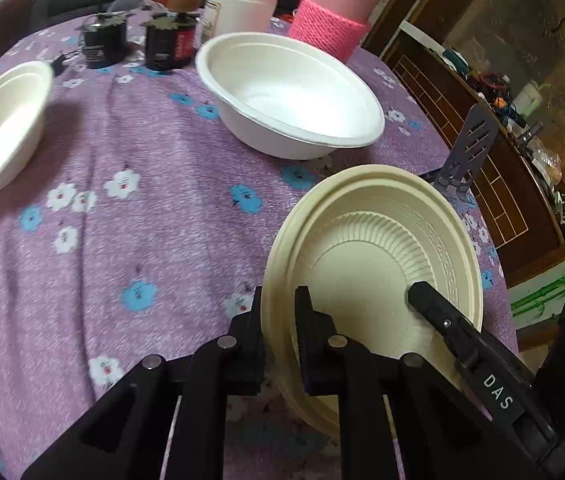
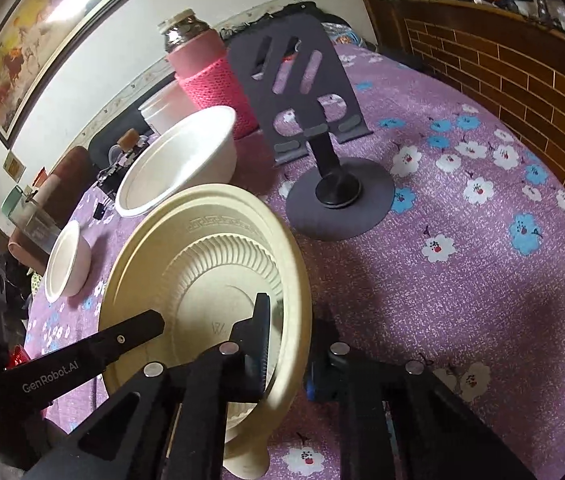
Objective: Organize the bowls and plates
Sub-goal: 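Carry the beige bowl with both grippers, lower it onto the stack, open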
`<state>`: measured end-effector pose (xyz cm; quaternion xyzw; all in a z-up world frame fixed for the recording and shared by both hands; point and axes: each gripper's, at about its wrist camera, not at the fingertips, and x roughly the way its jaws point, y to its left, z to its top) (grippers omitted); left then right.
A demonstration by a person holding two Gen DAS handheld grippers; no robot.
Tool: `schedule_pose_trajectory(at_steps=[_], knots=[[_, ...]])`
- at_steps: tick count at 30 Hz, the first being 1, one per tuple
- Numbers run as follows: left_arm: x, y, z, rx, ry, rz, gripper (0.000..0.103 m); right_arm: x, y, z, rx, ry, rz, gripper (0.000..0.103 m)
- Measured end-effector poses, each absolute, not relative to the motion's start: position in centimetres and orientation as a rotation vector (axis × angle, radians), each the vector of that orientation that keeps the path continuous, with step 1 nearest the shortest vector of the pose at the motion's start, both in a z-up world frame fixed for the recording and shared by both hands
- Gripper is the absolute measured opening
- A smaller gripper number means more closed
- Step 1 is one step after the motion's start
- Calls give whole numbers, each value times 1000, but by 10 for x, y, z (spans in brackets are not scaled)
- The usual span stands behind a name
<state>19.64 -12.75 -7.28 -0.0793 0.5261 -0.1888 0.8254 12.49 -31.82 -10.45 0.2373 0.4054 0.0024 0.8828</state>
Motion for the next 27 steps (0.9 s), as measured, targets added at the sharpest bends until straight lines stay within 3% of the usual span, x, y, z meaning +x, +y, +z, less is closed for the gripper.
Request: schedule_pose_trajectory(at_steps=[11, 27], knots=[[149, -62, -42, -214, 1043, -280, 12, 117, -257, -83, 417, 788, 183, 14], [64, 151, 2, -383, 915, -4, 12, 102, -55, -26, 266, 808, 487, 15]])
